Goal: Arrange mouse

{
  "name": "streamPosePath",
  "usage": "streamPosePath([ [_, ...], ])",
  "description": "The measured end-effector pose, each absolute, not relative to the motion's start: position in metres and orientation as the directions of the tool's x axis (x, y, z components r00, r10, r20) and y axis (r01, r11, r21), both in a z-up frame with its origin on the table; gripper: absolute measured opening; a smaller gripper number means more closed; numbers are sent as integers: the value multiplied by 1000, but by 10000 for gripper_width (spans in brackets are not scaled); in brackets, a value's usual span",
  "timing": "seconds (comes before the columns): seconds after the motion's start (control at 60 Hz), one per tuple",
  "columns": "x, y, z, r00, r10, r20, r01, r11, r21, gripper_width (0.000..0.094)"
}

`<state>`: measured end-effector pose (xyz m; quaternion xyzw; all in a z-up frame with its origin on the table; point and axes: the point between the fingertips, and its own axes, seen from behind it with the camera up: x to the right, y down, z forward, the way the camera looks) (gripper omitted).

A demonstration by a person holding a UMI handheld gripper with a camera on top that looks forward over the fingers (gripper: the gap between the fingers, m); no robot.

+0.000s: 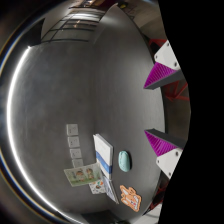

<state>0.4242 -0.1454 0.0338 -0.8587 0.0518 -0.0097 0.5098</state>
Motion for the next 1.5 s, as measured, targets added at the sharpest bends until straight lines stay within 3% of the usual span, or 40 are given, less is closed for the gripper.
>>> streamPosePath([
  [0.267,313,-117,37,997,-16,-78,-76,-498,-864,832],
  [0.5,189,-60,0,990,72,-123,-57,-591,-805,840],
  [0.7,173,-8,-17,996,4,-85,-63,-634,-771,856],
  [1.033,171,68,-16,998,-57,-29,-60,-663,-746,830],
  [1.167,171,85,-17,999,-46,-26,-50,-655,-754,730],
  [1.183,171,86,-17,999,-46,-28,-51,-653,-756,759],
  [1.217,173,87,-17,998,-59,-27,-59,-650,-758,704],
  [1.267,176,88,-17,996,-85,-33,-80,-643,-762,539],
  [1.333,177,89,-16,995,-99,-33,-88,-630,-771,471],
  [1.433,187,84,-14,986,-162,-33,-130,-631,-765,408],
  [1.5,205,71,14,968,-250,29,-127,-585,-801,393],
])
